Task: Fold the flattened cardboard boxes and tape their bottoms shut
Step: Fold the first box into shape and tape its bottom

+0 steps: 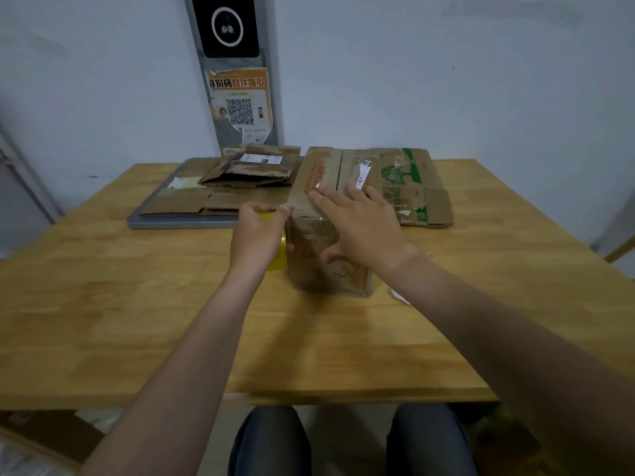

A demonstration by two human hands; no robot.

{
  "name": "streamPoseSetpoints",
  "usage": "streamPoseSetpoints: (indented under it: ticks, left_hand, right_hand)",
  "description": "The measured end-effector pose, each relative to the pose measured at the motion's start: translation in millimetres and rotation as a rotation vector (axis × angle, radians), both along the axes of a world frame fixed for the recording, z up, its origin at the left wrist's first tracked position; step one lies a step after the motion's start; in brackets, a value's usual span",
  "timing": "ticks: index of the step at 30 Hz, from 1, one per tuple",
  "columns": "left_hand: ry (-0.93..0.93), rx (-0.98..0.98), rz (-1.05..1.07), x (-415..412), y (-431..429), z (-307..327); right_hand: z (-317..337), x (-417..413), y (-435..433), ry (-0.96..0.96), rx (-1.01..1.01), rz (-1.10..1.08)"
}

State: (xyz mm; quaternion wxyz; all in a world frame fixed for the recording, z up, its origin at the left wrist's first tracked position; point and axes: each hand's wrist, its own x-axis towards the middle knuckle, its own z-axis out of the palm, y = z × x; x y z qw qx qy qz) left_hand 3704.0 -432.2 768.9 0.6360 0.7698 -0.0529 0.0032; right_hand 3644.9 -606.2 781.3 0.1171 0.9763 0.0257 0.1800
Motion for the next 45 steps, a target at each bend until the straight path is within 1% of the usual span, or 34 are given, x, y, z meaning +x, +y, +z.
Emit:
streamPoseSetpoints:
  ticks: [4,5,7,9,11,12,13,15,17,18,20,22,23,24,25,26,27,28,30,32,34,36,40,43,45]
  left_hand:
    - [0.014,0.025,-0.011,-7,5,5]
    - [0.012,0.042,-0.010,-10,7,8]
    - [-0.038,0.092,0.009,-19,12,13]
    - [-0.124,0.123,0.028,-31,18,18]
    - [-0.188,0.069,0.016,-43,25,24]
    - [-0.206,0.022,0.001,-50,28,29]
    - [-0.229,-0.013,-0.019,-56,29,34]
    - [-0.264,-0.060,-0.068,-68,27,43]
    - [-0.215,-0.156,-0.135,-78,20,51]
    - [-0.172,-0.204,-0.173,-83,16,55]
    - [-0.119,-0.255,-0.232,-92,10,60]
    - [-0.124,-0.272,-0.243,-99,4,63]
    - [-0.155,-0.266,-0.229,-101,0,63]
    - [-0.215,-0.221,-0.199,-103,-4,63]
    - [-0.301,-0.148,-0.160,-103,-8,63]
    - [-0.369,-0.081,-0.130,-104,-12,62]
    - [-0.407,-0.060,-0.114,-106,-16,61]
    - [-0.427,-0.076,-0.123,-110,-20,61]
    - [-0.479,-0.094,-0.184,-114,-24,58]
    - [-0.506,-0.090,-0.256,-116,-28,54]
    - [-0.457,-0.132,-0.267,-109,-29,51]
    - [-0.365,-0.185,-0.261,-97,-28,49]
    - [-0.256,-0.228,-0.321,-84,-29,42]
    - [-0.211,-0.228,-0.331,-81,-29,35]
    - [-0.159,-0.284,-0.325,-77,-25,33]
  right_hand:
    - [2,-1,-3,-0.004,0.037,0.043]
    - [4,-2,-4,0.005,0.083,0.055]
    - [11,-8,-6,-0.017,0.268,0.099]
    - [14,-20,-3,-0.171,0.411,0.202]
    - [12,-35,5,-0.387,0.482,0.334]
    - [12,-43,12,-0.431,0.545,0.395]
    - [12,-50,19,-0.411,0.620,0.437]
    - [12,-60,35,-0.256,0.787,0.462]
    - [11,-66,47,-0.153,0.986,0.477]
    - [10,-69,51,-0.144,1.111,0.485]
    - [5,-74,54,-0.203,1.332,0.481]
    - [0,-81,53,-0.260,1.452,0.484]
    - [-3,-85,52,-0.261,1.451,0.520]
    - [-6,-89,50,-0.250,1.414,0.553]
    - [-7,-92,49,-0.241,1.359,0.540]
    - [-8,-94,47,-0.239,1.324,0.481]
    - [-6,-94,44,-0.238,1.308,0.395]
    - [-4,-94,41,-0.219,1.296,0.305]
    - [0,-94,33,-0.112,1.299,0.150]
    - [1,-100,25,-0.032,1.339,0.116]
    - [1,-108,20,-0.036,1.305,0.144]
    - [-1,-115,17,-0.043,1.246,0.188]
    - [-4,-125,15,0.016,1.228,0.357]
    - [1,-125,12,-0.002,1.164,0.347]
    - [2,-124,9,0.016,1.101,0.339]
